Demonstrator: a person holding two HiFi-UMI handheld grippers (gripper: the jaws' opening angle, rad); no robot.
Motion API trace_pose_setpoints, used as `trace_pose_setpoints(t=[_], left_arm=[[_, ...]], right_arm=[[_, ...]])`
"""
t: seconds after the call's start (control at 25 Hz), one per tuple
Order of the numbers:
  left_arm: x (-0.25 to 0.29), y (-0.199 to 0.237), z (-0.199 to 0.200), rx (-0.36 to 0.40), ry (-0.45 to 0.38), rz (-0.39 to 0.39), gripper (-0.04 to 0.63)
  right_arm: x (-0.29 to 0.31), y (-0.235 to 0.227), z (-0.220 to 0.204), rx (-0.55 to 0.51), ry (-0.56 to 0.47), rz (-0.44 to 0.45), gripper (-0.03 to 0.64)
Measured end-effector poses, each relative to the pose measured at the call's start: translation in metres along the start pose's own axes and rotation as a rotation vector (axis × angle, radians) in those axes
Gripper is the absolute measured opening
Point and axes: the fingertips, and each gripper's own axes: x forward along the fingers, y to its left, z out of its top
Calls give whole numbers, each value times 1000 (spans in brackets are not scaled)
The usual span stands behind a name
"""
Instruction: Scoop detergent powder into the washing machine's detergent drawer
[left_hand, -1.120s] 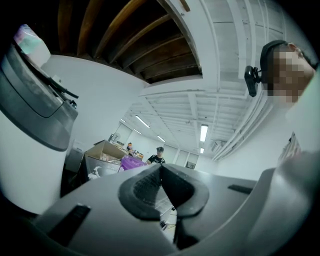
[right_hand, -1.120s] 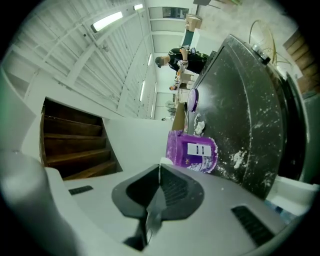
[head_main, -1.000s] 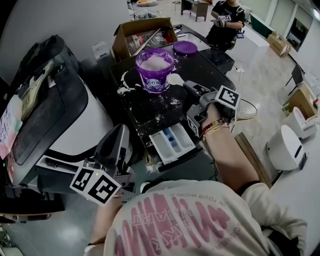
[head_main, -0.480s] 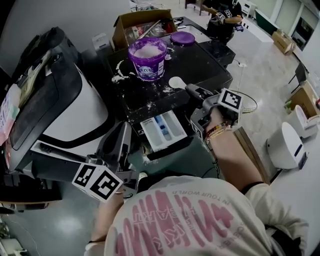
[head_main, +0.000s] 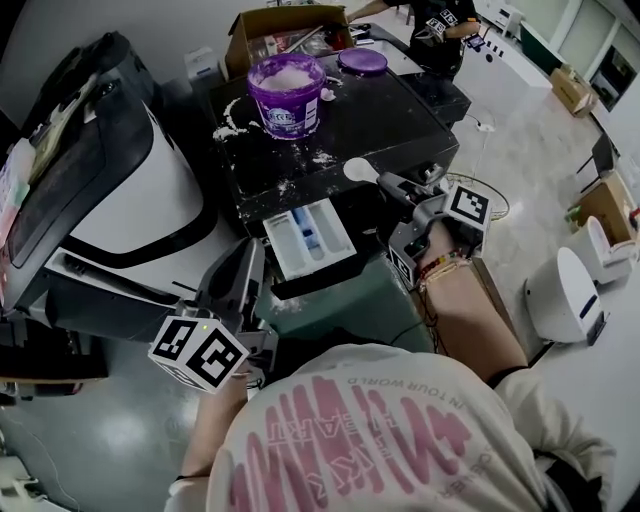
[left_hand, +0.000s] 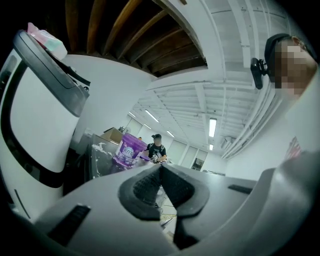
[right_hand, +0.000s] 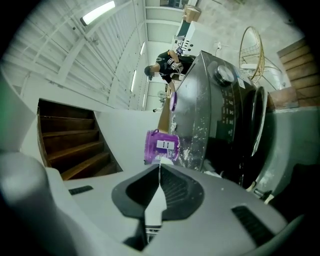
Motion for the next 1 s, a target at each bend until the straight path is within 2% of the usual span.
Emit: trace_pose_setpoints(t=[0.36,0.72,1.0], left_arm=[[-13,-3,-28,-10,16,66,0],[-39,32,-52,-27,1,218,0],[-62,52,-54,-61,18,284,0]], right_arm=[[-32,-37,-14,6,81,-50,3],[-51,-76,-25,28,114,-108,5],[-40,-92,-63,32,202,-141,5]])
